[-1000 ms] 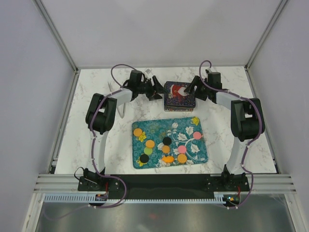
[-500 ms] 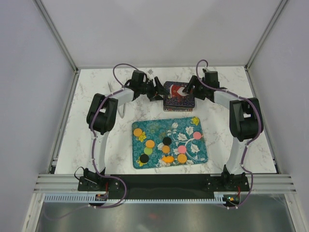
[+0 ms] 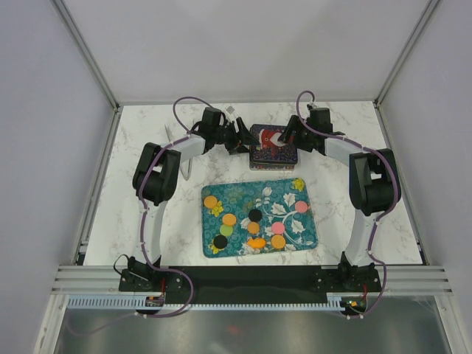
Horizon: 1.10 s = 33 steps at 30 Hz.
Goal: Pack the cookies
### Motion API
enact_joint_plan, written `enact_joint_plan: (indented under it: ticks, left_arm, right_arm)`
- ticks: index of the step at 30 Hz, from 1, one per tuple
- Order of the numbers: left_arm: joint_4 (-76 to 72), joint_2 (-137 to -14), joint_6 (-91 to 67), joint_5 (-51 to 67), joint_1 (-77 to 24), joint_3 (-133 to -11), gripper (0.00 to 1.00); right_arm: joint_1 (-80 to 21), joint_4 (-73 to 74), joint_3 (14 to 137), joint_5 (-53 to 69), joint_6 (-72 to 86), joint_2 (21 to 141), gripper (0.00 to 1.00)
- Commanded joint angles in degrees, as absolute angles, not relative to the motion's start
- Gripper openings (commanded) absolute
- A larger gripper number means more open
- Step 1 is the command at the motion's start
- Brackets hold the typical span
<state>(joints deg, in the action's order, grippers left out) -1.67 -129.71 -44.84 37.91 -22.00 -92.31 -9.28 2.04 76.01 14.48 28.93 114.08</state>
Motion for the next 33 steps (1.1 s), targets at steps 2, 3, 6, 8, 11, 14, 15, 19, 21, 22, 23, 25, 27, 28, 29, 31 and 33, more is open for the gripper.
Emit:
enact_joint_plan:
  ticks: [2,3,6,8,11,14,15,19,21,22,23,25,27,28,29,31,33]
  left_arm:
    - [-1.8,-129.6,-42.4,37.7,-23.5,-94.1,0.73]
    - [-1.8,-129.5,-42.3,37.7,-23.5,-94.0,0.73]
    - [-1.8,-129.4,-42.0,37.7,-23.8,-93.7,0.74]
    - [-1.8,-129.2,-41.8,37.6,-24.0,-93.4,0.75]
    - [-1.8,-128.9,-41.8,37.6,-24.2,-93.0,0.75]
    - [-1.8,-128.6,-41.7,37.5,-24.3,-92.7,0.76]
    - [-1.8,-128.6,-41.7,37.6,-24.3,-92.6,0.76]
    - [-1.8,-128.3,-41.7,37.7,-24.5,-92.3,0.76]
    - [-1.8,-128.3,-41.7,37.7,-24.5,-92.4,0.76]
    - [-1.8,-128.2,-41.7,37.8,-24.6,-92.4,0.76]
    - [-1.8,-128.2,-41.7,37.8,-24.6,-92.4,0.76]
    - [-1.8,-128.1,-41.7,37.8,-24.7,-92.2,0.76]
    - [-1.8,-128.1,-41.7,37.7,-24.8,-92.0,0.76]
    - [-1.8,-127.9,-41.7,37.7,-24.8,-91.9,0.76]
    - [-1.9,-127.9,-41.7,37.7,-24.9,-91.8,0.76]
    - [-1.9,-127.8,-41.7,37.7,-24.9,-91.8,0.76]
    - [-1.9,-127.8,-41.7,37.9,-24.9,-91.8,0.76]
  right_arm:
    - [-10.5,2.7,78.4,15.1,28.2,112.9,0.84]
    - [-10.5,2.7,78.5,15.2,28.2,112.8,0.84]
    - [-10.7,2.8,78.6,15.2,28.1,112.3,0.84]
    - [-10.9,3.0,78.7,15.3,28.0,111.9,0.84]
    - [-10.9,3.3,78.9,15.2,27.9,111.4,0.85]
    - [-11.2,3.4,79.2,15.2,27.7,111.3,0.85]
    - [-11.2,3.6,79.4,15.4,27.7,111.3,0.86]
    - [-11.4,3.9,79.5,15.0,27.3,110.7,0.86]
    - [-11.6,4.0,79.6,15.1,27.2,110.7,0.87]
    - [-11.7,4.1,79.8,15.3,27.0,110.9,0.87]
    - [-11.8,4.4,80.0,15.4,26.8,110.8,0.87]
    - [-11.9,4.5,80.0,15.4,26.6,110.7,0.87]
    - [-12.0,4.5,80.1,15.5,26.5,110.7,0.88]
    - [-12.0,4.5,80.1,15.7,26.5,110.7,0.88]
    - [-12.1,4.5,80.2,15.9,26.5,110.7,0.88]
    - [-12.1,4.5,80.1,16.0,26.4,110.6,0.89]
    - [-12.4,4.7,80.4,16.1,26.0,110.6,0.89]
